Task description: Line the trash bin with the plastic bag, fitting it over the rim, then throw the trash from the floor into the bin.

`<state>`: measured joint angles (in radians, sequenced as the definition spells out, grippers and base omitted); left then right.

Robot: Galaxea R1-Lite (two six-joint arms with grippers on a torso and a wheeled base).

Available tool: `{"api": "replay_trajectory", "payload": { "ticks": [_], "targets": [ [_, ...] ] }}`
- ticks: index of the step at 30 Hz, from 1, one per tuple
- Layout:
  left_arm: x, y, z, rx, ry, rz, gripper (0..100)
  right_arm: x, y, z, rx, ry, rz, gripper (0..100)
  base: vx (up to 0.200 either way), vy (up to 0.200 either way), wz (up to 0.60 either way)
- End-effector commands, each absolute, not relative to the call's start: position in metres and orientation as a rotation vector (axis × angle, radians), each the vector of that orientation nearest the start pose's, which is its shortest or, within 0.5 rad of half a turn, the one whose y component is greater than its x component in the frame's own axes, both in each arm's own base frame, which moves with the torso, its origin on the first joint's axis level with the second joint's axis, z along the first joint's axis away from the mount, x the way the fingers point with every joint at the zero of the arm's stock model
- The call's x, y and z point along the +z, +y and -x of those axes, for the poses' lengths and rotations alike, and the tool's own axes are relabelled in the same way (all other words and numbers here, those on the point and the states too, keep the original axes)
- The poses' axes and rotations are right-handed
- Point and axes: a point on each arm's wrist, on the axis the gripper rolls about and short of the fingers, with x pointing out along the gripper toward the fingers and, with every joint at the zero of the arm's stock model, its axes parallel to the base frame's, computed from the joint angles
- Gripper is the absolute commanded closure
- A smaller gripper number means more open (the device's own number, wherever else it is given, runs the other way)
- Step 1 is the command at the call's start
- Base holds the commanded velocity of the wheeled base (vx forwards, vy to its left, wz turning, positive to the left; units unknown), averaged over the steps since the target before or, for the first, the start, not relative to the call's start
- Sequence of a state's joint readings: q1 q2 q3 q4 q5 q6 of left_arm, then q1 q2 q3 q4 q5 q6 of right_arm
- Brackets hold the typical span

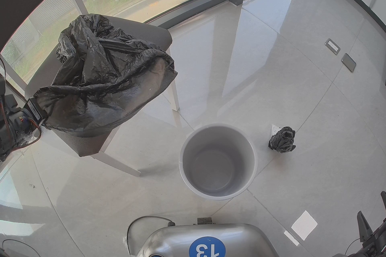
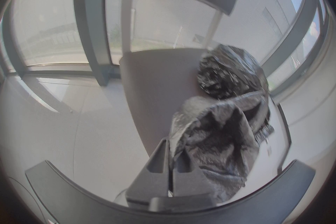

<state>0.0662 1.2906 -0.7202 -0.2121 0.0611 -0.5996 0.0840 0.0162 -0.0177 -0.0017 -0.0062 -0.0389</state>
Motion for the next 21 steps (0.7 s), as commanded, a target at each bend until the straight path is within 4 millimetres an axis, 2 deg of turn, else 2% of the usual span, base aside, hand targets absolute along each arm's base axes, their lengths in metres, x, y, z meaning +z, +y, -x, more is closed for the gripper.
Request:
{"api": "replay_trajectory", "payload": {
  "ticks": [1, 5, 6, 7, 9, 11, 12, 13, 14, 16, 21],
  "targets": [
    [0.259, -0.017, -0.166, -0.071, 0.322, 0.538, 100, 0.076, -0.002, 0.023, 0.066, -0.001, 0.035, 0, 0.000, 0.000, 0.00],
    [0.296, -0.036, -0.154, -0.209, 0.365, 0.433, 100, 0.076, -0.002, 0.023, 0.066, 0.000, 0.008, 0, 0.000, 0.000, 0.00],
    [0.298, -0.037, -0.154, -0.213, 0.369, 0.430, 100, 0.076, -0.002, 0.023, 0.066, 0.000, 0.005, 0, 0.000, 0.000, 0.00],
    [0.322, -0.044, -0.152, -0.257, 0.374, 0.411, 100, 0.076, -0.002, 0.023, 0.081, 0.000, 0.000, 0, 0.000, 0.000, 0.00],
    [0.344, -0.051, -0.149, -0.304, 0.392, 0.401, 100, 0.078, -0.002, 0.023, 0.113, -0.012, 0.022, 0, 0.000, 0.000, 0.00],
    [0.356, -0.056, -0.144, -0.341, 0.406, 0.390, 100, 0.095, -0.002, 0.029, 0.151, -0.078, 0.020, 0, 0.000, 0.000, 0.00],
    [0.370, -0.062, -0.139, -0.390, 0.412, 0.382, 100, 0.142, -0.001, 0.029, 0.202, -0.089, -0.020, 0, 0.000, 0.000, 0.00],
    [0.379, -0.066, -0.136, -0.421, 0.412, 0.378, 100, 0.162, 0.000, 0.022, 0.219, -0.049, -0.046, 0, 0.000, 0.000, 0.00],
    [0.387, -0.071, -0.135, -0.454, 0.412, 0.372, 100, 0.169, 0.001, 0.012, 0.238, 0.008, -0.050, 0, 0.000, 0.000, 0.00],
    [0.399, -0.082, -0.134, -0.507, 0.412, 0.363, 100, 0.168, 0.003, -0.001, 0.253, 0.083, -0.033, 0, 0.000, 0.000, 0.00],
    [0.420, -0.114, -0.134, -0.538, 0.400, 0.337, 100, 0.172, 0.005, -0.019, 0.255, 0.165, 0.060, 0, 0.000, 0.000, 0.00]
  ]
}}
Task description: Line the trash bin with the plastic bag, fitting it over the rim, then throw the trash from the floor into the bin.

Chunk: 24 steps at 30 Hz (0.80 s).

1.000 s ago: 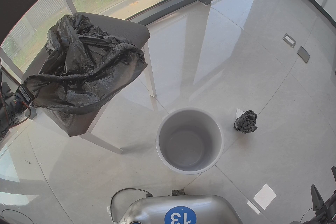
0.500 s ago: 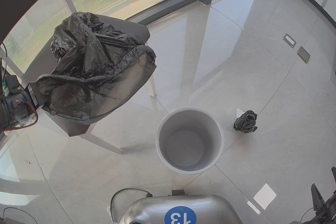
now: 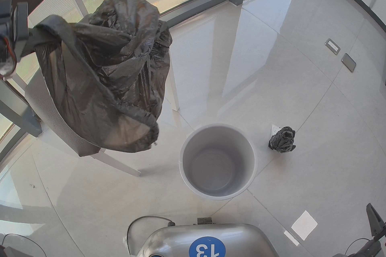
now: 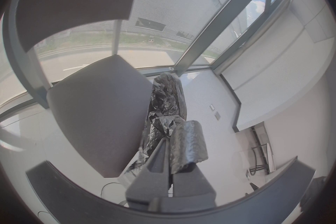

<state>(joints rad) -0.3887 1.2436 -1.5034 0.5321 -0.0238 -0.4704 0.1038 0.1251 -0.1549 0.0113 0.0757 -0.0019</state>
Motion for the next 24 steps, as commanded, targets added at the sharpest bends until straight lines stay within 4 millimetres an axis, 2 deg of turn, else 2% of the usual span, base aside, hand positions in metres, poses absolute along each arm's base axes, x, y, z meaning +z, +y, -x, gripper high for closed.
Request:
{"api": "replay_trajectory", "payload": {
  "ticks": [1, 5, 7, 12, 16, 20, 24],
  "targets": [
    [0.422, -0.120, -0.134, -0.549, 0.407, 0.344, 100, 0.174, 0.006, -0.023, 0.252, 0.181, 0.080, 0, 0.000, 0.000, 0.00],
    [0.411, -0.147, -0.144, -0.571, 0.484, 0.335, 100, 0.172, 0.008, -0.036, 0.285, 0.272, 0.114, 0, 0.000, 0.000, 0.00],
    [0.401, -0.162, -0.148, -0.584, 0.549, 0.308, 100, 0.172, 0.010, -0.051, 0.299, 0.338, 0.113, 0, 0.000, 0.000, 0.00],
    [0.377, -0.186, -0.148, -0.577, 0.708, 0.244, 100, 0.193, 0.021, -0.091, 0.346, 0.345, 0.119, 0, 0.000, 0.000, 0.00],
    [0.374, -0.187, -0.150, -0.533, 0.715, 0.232, 100, 0.200, 0.035, -0.117, 0.417, 0.336, 0.139, 0, 0.000, 0.000, 0.00],
    [0.381, -0.176, -0.149, -0.502, 0.667, 0.248, 100, 0.204, 0.053, -0.129, 0.514, 0.329, 0.158, 0, 0.000, 0.000, 0.00],
    [0.384, -0.169, -0.149, -0.489, 0.655, 0.270, 100, 0.204, 0.060, -0.136, 0.542, 0.340, 0.166, 0, 0.000, 0.000, 0.00]
  ]
}}
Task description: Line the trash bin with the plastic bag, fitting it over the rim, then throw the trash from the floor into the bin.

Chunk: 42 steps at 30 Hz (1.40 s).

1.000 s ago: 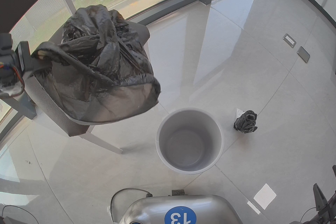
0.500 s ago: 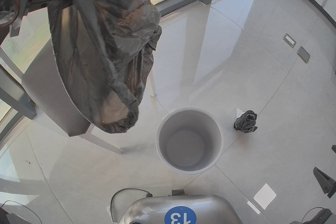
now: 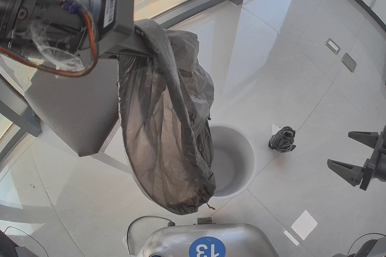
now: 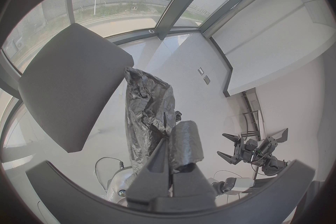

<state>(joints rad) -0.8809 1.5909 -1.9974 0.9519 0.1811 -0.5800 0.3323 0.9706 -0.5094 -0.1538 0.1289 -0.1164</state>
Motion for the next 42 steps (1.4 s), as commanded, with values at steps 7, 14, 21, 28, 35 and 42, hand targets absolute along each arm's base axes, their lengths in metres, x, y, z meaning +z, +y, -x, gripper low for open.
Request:
{"api": "replay_trajectory", "payload": {
  "ticks": [7, 14, 21, 28, 35, 42],
  "targets": [
    [0.403, -0.153, -0.135, -0.530, 0.562, 0.336, 100, 0.191, 0.063, -0.131, 0.599, 0.360, 0.263, 0, 0.000, 0.000, 0.00],
    [0.382, -0.145, -0.129, -0.595, 0.372, 0.287, 100, 0.170, 0.048, -0.107, 0.574, 0.378, 0.279, 0, 0.000, 0.000, 0.00],
    [0.346, -0.163, -0.140, -0.606, 0.353, 0.229, 100, 0.147, 0.032, -0.085, 0.505, 0.407, 0.264, 0, 0.000, 0.000, 0.00],
    [0.353, -0.169, -0.142, -0.571, 0.235, 0.277, 100, 0.130, 0.023, -0.068, 0.472, 0.410, 0.273, 0, 0.000, 0.000, 0.00],
    [0.376, -0.163, -0.137, -0.592, 0.161, 0.337, 100, 0.139, 0.026, -0.075, 0.556, 0.365, 0.290, 0, 0.000, 0.000, 0.00],
    [0.385, -0.164, -0.131, -0.624, 0.143, 0.363, 100, 0.168, 0.036, -0.106, 0.590, 0.329, 0.306, 0, 0.000, 0.000, 0.00]
  ]
}}
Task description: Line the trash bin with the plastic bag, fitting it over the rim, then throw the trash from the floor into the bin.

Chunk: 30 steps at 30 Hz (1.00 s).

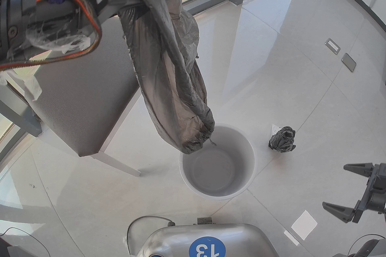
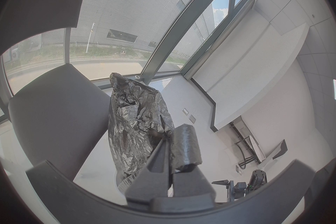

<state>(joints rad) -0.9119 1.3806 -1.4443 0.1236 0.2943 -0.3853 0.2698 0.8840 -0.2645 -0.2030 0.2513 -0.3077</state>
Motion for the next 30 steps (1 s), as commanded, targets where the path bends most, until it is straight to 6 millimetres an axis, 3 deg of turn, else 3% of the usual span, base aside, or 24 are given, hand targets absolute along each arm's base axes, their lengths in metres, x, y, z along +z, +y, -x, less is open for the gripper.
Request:
{"api": "replay_trajectory", "payload": {
  "ticks": [1, 14, 21, 30],
  "targets": [
    [0.386, -0.164, -0.131, -0.623, 0.140, 0.365, 100, 0.169, 0.036, -0.107, 0.590, 0.328, 0.306, 0, 0.000, 0.000, 0.00],
    [0.405, -0.163, -0.121, -0.666, 0.112, 0.398, 100, 0.189, 0.081, -0.161, 0.746, 0.364, 0.332, 0, 0.000, 0.000, 0.00],
    [0.412, -0.164, -0.117, -0.691, 0.100, 0.417, 100, 0.199, 0.110, -0.200, 0.788, 0.335, 0.336, 0, 0.000, 0.000, 0.00],
    [0.416, -0.169, -0.115, -0.718, 0.093, 0.430, 100, 0.204, 0.136, -0.220, 0.823, 0.335, 0.273, 0, 0.000, 0.000, 0.00]
  ]
}}
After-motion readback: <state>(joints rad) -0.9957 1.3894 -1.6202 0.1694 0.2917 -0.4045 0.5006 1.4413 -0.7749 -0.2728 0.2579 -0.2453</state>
